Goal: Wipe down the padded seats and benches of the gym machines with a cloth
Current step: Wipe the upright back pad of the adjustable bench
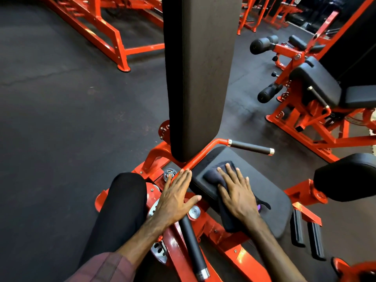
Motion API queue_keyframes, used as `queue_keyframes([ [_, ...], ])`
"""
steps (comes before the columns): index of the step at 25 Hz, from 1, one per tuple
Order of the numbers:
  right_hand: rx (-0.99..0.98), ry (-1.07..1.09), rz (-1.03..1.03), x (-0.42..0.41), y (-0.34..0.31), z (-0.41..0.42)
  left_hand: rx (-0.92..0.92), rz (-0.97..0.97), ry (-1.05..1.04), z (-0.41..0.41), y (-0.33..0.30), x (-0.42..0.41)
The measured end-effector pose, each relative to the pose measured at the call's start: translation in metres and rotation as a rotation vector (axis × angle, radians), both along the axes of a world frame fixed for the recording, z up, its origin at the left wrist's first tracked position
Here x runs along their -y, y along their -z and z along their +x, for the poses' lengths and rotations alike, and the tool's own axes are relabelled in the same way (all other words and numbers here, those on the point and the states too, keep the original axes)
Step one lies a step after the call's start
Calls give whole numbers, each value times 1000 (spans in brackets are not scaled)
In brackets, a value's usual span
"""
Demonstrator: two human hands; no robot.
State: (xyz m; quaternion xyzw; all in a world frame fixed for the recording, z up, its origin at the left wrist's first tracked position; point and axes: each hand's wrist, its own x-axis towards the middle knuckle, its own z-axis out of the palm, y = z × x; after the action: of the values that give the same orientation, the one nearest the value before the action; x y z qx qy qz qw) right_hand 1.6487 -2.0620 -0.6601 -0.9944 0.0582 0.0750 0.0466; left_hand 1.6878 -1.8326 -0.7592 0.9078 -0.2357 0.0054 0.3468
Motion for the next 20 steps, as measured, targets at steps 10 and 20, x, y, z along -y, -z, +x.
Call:
queue_keyframes([
  [10,91,-142,-48,-25,8,9,40,-226,-135,-7,2,3],
  [20,63,-211,-67,-26,4,101,20,-192,-158,-6,7,5],
])
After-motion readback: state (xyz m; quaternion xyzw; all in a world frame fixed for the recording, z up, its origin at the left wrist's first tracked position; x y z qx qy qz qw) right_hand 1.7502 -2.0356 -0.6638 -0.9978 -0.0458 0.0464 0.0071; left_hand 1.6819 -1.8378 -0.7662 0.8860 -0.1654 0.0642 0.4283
